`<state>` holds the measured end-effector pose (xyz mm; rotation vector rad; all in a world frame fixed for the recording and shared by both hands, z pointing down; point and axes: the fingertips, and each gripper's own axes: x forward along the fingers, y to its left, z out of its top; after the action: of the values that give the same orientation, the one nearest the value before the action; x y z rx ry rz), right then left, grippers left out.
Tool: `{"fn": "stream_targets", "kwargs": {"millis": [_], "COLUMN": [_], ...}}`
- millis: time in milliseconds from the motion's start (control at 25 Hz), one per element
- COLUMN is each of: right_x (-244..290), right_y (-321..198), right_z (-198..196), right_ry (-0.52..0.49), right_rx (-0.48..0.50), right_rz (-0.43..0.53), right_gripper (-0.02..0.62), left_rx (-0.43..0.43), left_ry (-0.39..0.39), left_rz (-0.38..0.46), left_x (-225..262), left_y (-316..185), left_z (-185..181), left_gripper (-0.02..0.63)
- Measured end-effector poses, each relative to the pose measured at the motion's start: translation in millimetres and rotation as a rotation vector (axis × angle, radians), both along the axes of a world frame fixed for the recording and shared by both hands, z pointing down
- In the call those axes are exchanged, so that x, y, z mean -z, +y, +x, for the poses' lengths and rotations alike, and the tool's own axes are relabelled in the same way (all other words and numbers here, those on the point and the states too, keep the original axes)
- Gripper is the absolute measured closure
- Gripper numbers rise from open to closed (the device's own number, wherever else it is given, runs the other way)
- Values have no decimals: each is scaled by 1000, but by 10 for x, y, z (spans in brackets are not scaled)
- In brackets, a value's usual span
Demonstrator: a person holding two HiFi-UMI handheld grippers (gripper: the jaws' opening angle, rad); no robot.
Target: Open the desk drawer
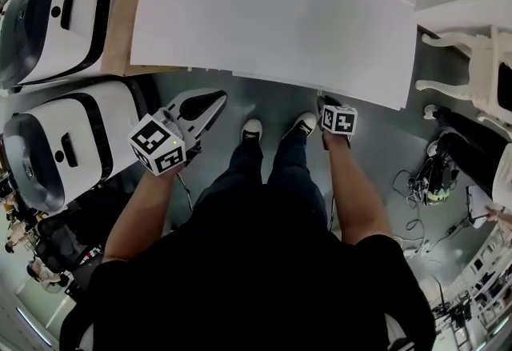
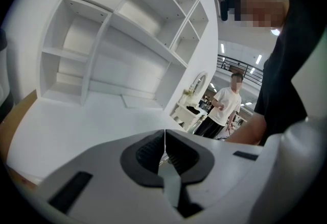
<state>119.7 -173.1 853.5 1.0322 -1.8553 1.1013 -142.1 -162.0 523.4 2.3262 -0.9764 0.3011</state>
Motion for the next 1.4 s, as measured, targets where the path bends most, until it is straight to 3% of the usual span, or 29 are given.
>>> {"fn": "stream_targets", "kwargs": {"millis": [1400], "right_x": [-385], "right_y": [-173], "right_z": [-151], "right_ry": [8], "right_rx": [-89], "right_rz": [-49], "right_gripper": [502], "left_rx": [-34], "left_ry": [10], "left_rz": [-90], "left_x": [-346], "left_y": [285], "left_z": [-41], "left_gripper": [595]}}
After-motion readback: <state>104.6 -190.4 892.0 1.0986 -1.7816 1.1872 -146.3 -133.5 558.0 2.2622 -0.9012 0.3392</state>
